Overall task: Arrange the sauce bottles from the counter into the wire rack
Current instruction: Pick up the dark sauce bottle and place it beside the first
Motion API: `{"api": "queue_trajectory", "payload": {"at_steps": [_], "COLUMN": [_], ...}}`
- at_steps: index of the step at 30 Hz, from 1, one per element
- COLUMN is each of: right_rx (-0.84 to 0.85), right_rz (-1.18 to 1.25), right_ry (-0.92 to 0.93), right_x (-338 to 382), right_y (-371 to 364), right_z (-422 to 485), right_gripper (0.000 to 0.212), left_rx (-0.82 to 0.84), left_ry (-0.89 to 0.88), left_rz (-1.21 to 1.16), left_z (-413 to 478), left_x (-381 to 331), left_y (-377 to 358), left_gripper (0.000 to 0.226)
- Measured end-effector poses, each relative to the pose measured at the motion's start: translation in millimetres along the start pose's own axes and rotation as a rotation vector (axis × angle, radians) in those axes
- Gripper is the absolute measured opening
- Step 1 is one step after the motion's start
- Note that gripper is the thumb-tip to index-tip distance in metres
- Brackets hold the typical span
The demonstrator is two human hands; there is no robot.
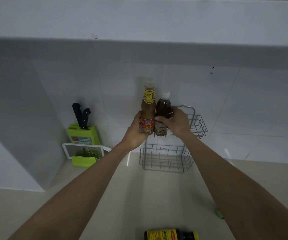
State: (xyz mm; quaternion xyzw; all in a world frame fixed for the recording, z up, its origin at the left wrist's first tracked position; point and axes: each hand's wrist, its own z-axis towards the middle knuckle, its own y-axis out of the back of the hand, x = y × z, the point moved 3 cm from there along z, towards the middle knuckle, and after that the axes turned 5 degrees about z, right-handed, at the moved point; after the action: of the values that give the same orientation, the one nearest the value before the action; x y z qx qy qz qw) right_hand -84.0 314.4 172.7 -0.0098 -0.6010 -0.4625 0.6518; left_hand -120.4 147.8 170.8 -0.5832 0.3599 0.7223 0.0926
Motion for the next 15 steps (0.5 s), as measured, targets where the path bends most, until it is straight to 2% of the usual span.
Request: {"api": "queue_trajectory", "payload": {"at_steps": [8,11,13,15], "right_rx": [0.024,-0.034,-0.138,-0.229], "right_rz": [0.002,0.072,0.116,0.203], "right_ry": [-0.03,-0.028,0.007,0.023], "right_x": [-12.9,-13.8,-15.0,-20.4], "right_y": [-7.0,-6.1,-1.5,4.4], "right_z": [0.1,-15.2,-33.3,-58.8], "right_gripper": [0.072,0.079,0.072,0.057], "left_rx": [0.046,-0.041,-0.132,-0.143], "left_ry": [-0.023,0.006,0.004,-0.018], "left_rz": [0.119,0.15,0.186,0.201], "left_z": [2.4,-4.6,-14.0,-29.4], "left_x": [3.8,13.3,26.9,48.0], "left_y": [-3.8,-7.3,-11.0,-21.1], "left_gripper": [0.086,0.087,0.085,0.076]}}
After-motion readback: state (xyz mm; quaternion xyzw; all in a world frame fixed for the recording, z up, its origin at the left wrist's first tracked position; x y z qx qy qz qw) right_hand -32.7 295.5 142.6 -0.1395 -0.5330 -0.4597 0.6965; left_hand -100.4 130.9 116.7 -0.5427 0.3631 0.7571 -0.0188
